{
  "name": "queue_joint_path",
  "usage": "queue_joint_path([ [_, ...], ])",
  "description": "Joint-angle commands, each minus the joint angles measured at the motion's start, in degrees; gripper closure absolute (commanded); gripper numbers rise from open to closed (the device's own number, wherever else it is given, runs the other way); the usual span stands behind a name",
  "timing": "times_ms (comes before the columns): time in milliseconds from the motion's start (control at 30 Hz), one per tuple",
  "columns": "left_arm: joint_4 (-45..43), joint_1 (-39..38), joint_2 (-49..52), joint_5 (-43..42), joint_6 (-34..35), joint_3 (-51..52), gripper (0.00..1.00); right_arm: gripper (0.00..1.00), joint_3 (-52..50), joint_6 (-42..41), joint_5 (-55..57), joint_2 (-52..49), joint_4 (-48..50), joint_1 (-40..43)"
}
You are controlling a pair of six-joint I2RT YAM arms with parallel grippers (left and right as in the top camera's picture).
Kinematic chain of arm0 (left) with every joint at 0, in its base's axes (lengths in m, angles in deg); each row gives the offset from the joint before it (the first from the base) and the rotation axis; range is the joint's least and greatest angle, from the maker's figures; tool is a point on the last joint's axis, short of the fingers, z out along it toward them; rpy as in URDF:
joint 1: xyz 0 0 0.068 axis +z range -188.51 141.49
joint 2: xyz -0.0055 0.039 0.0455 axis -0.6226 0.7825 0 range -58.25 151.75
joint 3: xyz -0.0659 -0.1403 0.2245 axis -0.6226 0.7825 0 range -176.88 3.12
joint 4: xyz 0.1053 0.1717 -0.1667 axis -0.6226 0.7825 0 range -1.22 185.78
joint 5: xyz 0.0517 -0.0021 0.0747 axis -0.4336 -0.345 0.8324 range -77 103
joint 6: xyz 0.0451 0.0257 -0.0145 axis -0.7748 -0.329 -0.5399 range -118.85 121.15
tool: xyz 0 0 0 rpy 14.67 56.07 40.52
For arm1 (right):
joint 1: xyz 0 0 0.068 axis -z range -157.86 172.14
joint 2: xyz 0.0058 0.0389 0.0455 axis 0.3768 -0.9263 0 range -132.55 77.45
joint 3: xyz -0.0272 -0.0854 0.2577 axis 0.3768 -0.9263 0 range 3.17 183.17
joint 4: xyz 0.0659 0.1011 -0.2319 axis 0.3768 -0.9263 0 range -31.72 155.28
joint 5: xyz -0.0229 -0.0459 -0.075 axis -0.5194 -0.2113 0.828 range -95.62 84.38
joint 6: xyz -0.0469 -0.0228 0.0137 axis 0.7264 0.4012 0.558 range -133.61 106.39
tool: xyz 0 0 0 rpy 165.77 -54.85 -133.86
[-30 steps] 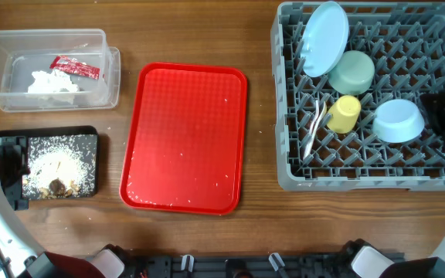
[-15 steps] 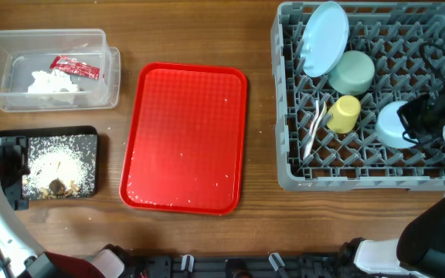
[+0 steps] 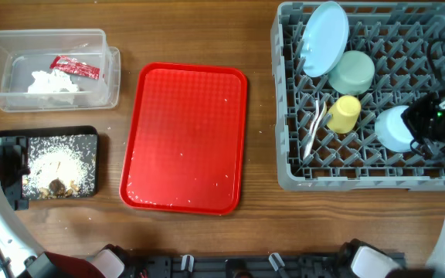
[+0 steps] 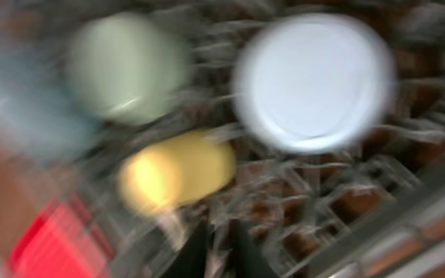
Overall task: Sort waste into correct bins and load items into the dishwasher rack
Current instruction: 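Release the bowl and withdraw right gripper down out of the rack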
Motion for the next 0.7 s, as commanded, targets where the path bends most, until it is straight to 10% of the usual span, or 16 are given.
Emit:
queue_joint_path([
  [0, 0.0, 0.3, 0.0, 0.2, 0.1, -0.6, 0.00, 0.56, 1.1, 20.9, -23.6, 6.7, -4.6, -1.9],
  [267, 0.0, 0.3, 0.0, 0.2, 0.1, -0.6, 0.00, 0.56, -5.9, 18.6, -22.0, 22.9, -10.0, -7.4],
  [300, 0.0, 0.3, 0.0, 0.2, 0.1, -0.6, 0.00, 0.46, -6.9, 18.2, -22.0, 25.3, -10.4, -7.4],
  [333, 0.0, 0.3, 0.0, 0.2, 0.1, -0.6, 0.00, 0.00, -8.1, 15.7, -22.0, 28.0, -10.5, -7.4],
  [500, 0.0, 0.3, 0.0, 0.2, 0.1, -0.6, 0.00, 0.00, -10.1, -6.0, -21.6, 35.2, -10.8, -7.4],
  [667, 0.0, 0.3, 0.0, 0.2, 0.1, -0.6, 0.00, 0.00, -10.1, -8.2, -15.9, 35.0, -12.1, -7.4],
])
